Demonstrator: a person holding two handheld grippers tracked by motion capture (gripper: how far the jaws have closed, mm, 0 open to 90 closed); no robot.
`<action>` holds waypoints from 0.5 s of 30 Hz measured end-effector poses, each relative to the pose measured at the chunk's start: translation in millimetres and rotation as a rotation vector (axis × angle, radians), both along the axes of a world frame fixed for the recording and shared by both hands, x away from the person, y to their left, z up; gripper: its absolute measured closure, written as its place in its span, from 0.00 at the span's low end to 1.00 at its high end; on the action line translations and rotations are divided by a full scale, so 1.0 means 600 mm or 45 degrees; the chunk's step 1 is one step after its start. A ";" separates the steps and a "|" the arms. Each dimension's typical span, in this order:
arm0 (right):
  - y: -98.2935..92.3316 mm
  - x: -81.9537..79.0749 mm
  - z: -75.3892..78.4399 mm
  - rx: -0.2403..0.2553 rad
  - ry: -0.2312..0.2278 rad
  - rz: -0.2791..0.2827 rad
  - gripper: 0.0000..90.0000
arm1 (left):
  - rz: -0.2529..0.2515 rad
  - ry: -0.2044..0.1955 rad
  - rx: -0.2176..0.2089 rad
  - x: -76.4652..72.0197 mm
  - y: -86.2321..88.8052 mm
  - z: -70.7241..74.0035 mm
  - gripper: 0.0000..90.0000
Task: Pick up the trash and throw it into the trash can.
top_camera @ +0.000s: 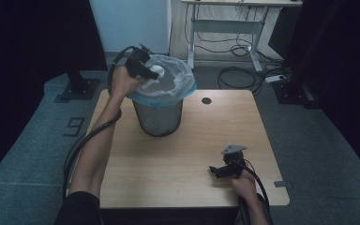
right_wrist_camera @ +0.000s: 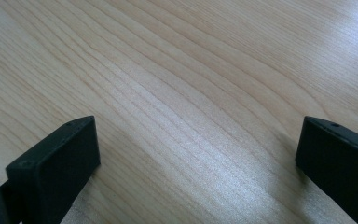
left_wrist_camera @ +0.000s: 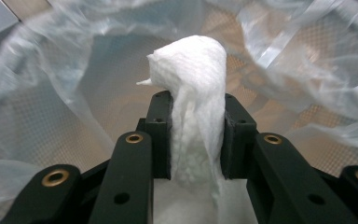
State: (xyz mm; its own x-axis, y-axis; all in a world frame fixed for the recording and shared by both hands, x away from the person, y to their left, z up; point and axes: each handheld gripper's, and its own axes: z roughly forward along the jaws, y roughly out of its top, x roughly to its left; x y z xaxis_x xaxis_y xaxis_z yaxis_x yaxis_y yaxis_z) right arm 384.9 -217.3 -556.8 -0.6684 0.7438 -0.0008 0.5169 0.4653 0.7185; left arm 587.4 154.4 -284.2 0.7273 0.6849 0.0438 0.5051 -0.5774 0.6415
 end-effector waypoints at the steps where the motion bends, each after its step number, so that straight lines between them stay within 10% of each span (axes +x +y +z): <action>1: 0.000 0.000 0.000 0.000 0.000 0.000 0.00 | 0.001 0.006 0.013 0.001 -0.002 -0.003 0.76; 15: 0.000 0.000 0.000 0.000 0.000 0.000 0.00 | 0.002 -0.011 -0.006 -0.005 0.005 -0.001 0.29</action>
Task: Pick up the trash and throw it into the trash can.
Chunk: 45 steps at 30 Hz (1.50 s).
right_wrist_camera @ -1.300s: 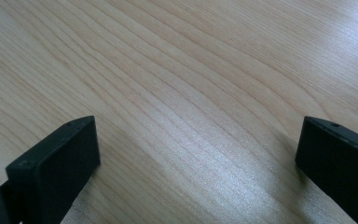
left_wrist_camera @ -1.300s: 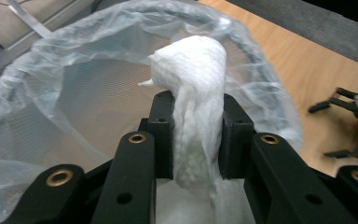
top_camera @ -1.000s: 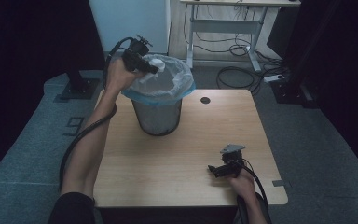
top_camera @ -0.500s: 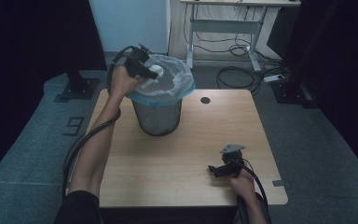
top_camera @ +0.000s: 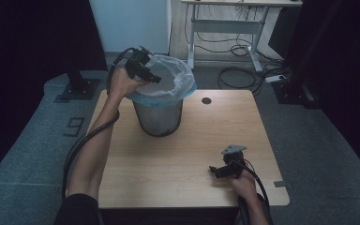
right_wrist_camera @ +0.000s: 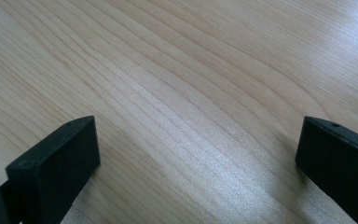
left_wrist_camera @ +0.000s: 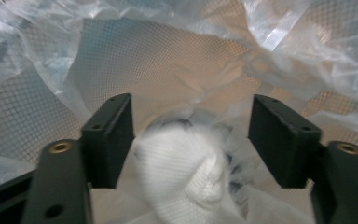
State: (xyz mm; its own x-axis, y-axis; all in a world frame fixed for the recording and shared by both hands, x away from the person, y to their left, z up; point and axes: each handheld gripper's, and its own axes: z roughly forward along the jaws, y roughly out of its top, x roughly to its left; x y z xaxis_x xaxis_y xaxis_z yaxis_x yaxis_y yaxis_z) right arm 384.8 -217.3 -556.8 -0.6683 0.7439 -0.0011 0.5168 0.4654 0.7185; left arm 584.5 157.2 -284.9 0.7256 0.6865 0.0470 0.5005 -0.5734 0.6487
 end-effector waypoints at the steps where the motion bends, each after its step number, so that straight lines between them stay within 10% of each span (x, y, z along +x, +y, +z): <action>1: 0.000 0.000 0.000 0.000 0.000 0.000 0.00 | 0.008 -0.005 -0.003 -0.001 0.001 0.002 0.27; 20: 0.000 0.000 0.000 -0.001 0.000 0.001 0.00 | -0.030 -0.051 -0.053 -0.049 0.027 0.041 0.01; 45: 0.000 0.000 0.000 -0.001 0.000 0.001 0.00 | -0.121 -0.128 -0.076 -0.125 0.071 0.054 0.00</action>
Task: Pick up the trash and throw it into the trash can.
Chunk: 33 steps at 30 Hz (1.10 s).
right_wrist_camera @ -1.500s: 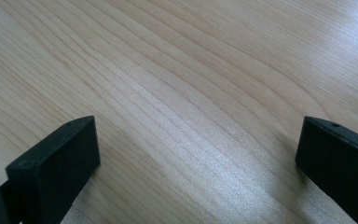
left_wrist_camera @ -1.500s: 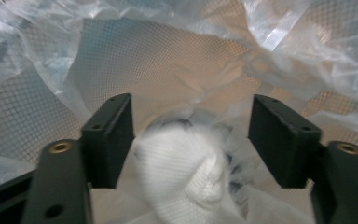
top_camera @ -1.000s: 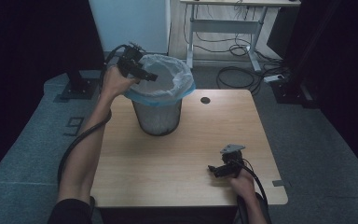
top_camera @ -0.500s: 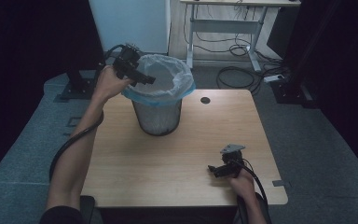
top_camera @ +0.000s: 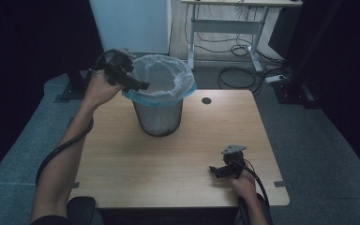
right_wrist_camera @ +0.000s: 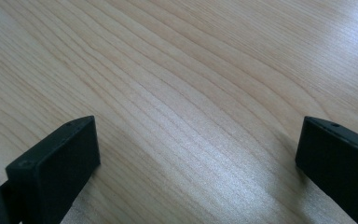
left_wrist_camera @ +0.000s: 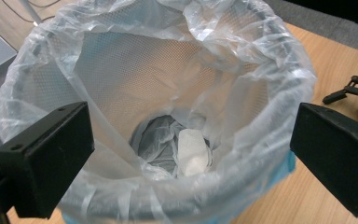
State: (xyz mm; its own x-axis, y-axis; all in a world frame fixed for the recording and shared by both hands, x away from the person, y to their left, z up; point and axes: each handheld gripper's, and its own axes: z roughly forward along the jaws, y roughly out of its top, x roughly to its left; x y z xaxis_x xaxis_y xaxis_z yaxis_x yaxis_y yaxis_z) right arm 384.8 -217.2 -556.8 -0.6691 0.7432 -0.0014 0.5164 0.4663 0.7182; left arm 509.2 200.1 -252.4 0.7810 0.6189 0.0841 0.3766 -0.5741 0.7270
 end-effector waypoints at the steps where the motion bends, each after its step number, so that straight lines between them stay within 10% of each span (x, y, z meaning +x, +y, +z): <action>1: 0.000 0.000 0.000 -0.001 0.000 0.000 0.00 | -0.004 -0.003 -0.003 -0.008 0.007 0.000 0.00; 17: 0.000 0.000 0.000 0.001 0.000 0.000 0.00 | -0.010 -0.004 -0.028 -0.057 0.064 -0.032 0.00; 33: 0.000 0.000 0.000 -0.001 0.000 -0.003 0.00 | -0.035 0.016 -0.059 -0.099 0.102 -0.112 0.00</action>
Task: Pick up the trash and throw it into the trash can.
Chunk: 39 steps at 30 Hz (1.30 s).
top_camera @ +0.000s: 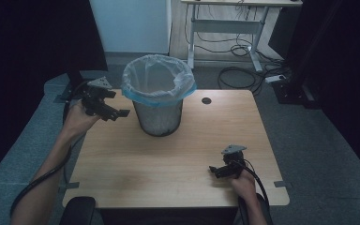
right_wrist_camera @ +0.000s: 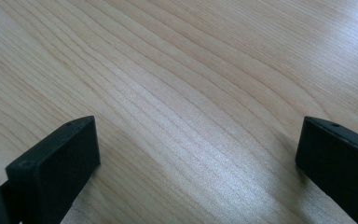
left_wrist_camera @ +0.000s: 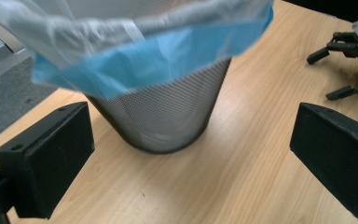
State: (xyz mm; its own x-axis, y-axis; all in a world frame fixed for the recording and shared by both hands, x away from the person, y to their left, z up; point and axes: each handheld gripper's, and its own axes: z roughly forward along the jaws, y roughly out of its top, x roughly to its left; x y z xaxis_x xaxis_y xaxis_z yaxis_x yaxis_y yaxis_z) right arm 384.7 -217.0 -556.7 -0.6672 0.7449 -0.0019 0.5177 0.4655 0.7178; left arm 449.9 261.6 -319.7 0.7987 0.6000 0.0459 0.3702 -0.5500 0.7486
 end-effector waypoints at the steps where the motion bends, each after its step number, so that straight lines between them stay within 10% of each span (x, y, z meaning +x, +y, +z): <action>1: 0.000 0.000 0.000 0.000 0.000 0.000 0.00 | 0.000 0.000 0.000 0.000 0.000 0.000 0.00; 39: 0.001 -0.001 0.000 0.004 0.001 -0.008 0.00 | -0.040 0.094 -0.037 -0.067 -0.031 -0.272 0.00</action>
